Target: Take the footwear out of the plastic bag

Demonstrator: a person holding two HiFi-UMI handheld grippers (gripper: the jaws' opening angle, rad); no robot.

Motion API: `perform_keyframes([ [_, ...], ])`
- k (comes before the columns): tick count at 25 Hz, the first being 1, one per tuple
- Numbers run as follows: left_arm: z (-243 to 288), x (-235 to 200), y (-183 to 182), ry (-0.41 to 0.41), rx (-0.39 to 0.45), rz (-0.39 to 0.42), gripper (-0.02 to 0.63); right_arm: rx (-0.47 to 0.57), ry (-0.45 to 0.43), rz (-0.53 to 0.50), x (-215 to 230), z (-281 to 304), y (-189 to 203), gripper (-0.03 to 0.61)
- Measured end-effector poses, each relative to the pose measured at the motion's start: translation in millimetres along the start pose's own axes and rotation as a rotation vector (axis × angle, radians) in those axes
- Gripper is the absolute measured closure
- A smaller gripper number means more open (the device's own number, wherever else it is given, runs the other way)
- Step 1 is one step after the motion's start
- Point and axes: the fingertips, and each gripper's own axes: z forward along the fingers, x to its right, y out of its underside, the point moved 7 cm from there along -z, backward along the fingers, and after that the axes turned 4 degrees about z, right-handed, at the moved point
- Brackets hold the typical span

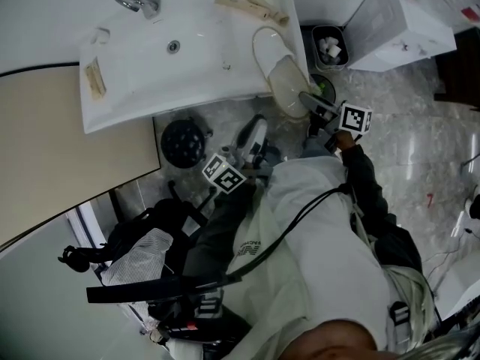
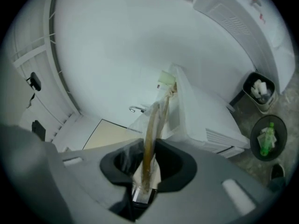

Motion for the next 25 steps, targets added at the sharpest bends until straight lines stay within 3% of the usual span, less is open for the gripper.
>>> perform_keyframes([
  [4,7,-8,-3,0.028,0.020,-0.063,0.464,-0.003,-0.118,-0.114,-39,-16,-7,0.502],
  [10,13,-4,-16,0.120,0.124,-0.146,0.258,-0.011,-0.309,-0.152,-94,-41,-13,0.509],
  [13,14,7,-20,0.174,0.160,-0.131,0.158,-0.042,-0.409,-0.185,-115,-60,-14,0.509],
  [15,18,18,-22,0.206,0.168,-0.103,0.124,-0.078,-0.467,-0.225,-128,-76,-12,0.509],
  [21,30,41,-46,0.289,0.272,-0.078,0.129,-0.237,-0.457,-0.343,-154,-83,-9,0.508],
  [22,30,41,-49,0.289,0.285,-0.072,0.186,-0.247,-0.456,-0.344,-156,-81,-11,0.508],
  [23,29,41,-52,0.295,0.300,-0.068,0.336,-0.247,-0.462,-0.336,-157,-80,-12,0.506],
  [24,27,41,-53,0.304,0.318,-0.069,0.426,-0.237,-0.473,-0.325,-159,-78,-13,0.501],
  [25,26,41,-55,0.310,0.335,-0.076,0.453,-0.213,-0.488,-0.319,-161,-77,-15,0.497],
])
